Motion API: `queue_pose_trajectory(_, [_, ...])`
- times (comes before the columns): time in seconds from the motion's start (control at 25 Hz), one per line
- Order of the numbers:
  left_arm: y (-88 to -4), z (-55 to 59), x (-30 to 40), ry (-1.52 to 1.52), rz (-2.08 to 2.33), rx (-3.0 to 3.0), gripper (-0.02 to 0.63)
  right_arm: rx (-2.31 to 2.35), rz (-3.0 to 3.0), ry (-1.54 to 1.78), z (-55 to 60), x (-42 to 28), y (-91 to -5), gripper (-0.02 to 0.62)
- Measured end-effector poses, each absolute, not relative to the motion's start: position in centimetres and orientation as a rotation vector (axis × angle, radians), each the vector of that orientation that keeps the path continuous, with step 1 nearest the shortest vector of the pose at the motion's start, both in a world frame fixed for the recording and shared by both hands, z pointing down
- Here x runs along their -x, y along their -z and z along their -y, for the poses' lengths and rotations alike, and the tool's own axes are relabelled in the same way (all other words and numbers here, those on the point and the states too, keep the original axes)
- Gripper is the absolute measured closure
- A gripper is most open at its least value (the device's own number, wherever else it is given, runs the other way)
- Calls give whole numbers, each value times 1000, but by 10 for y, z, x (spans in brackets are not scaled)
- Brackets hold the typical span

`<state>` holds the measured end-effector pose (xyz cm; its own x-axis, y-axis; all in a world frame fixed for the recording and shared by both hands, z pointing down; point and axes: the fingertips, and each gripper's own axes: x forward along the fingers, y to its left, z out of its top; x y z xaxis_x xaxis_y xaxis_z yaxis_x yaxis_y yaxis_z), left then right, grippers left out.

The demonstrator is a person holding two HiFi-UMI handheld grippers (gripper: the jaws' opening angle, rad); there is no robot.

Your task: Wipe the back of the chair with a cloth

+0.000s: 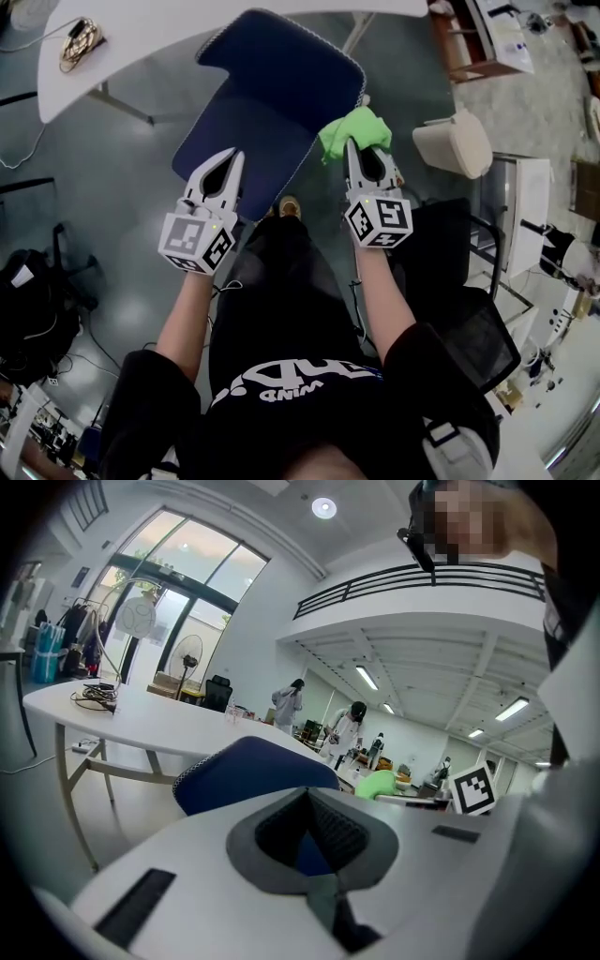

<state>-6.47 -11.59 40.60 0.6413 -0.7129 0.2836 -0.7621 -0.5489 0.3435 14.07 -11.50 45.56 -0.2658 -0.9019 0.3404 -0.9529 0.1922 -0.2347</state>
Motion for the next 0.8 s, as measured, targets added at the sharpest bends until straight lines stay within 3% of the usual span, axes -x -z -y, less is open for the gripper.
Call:
queue_pose_trajectory(0.4, [-406, 130, 67, -147, 1164, -2419, 607, -1835, 2225, -650, 155, -153, -494, 541])
queue_pose_trajectory(0.8, [-412, 136, 75, -157, 1193, -2386, 607, -1712, 2279, -688, 206, -107, -516, 541])
